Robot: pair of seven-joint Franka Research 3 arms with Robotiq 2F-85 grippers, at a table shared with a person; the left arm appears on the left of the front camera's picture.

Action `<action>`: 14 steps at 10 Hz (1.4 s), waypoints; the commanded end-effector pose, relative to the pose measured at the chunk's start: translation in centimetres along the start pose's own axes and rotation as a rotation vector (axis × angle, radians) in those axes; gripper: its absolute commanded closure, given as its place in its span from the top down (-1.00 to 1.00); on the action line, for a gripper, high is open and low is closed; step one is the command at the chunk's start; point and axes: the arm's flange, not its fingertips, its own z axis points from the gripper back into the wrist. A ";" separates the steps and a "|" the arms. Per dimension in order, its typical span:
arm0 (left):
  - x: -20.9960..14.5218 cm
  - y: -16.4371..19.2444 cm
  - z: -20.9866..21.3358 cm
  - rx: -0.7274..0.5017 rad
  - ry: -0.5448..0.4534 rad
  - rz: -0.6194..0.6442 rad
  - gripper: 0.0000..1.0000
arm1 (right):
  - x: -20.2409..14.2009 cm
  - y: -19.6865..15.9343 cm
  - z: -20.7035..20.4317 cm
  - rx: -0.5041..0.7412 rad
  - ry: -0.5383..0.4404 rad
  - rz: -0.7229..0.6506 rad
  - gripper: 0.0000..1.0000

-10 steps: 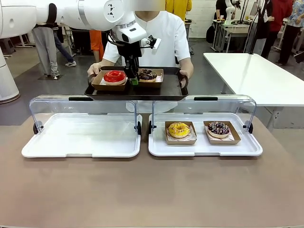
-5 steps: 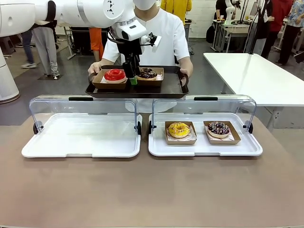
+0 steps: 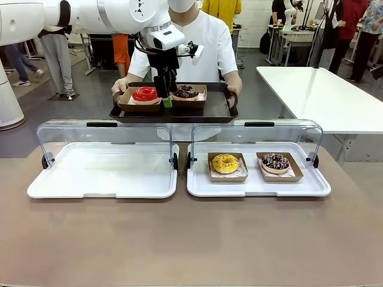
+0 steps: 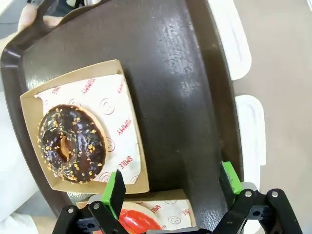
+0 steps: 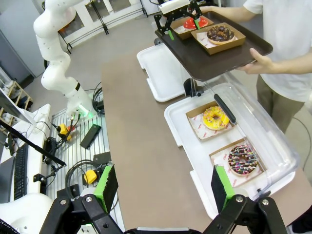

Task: Provide the desired donut to the person.
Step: Place the picked Paper togo box onto the Handle tray extended by the person.

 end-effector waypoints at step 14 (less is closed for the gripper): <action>-18.4 -17.9 10.6 0.004 -0.061 0.106 1.00 | 0.0 0.0 -0.1 0.007 -0.007 0.005 1.00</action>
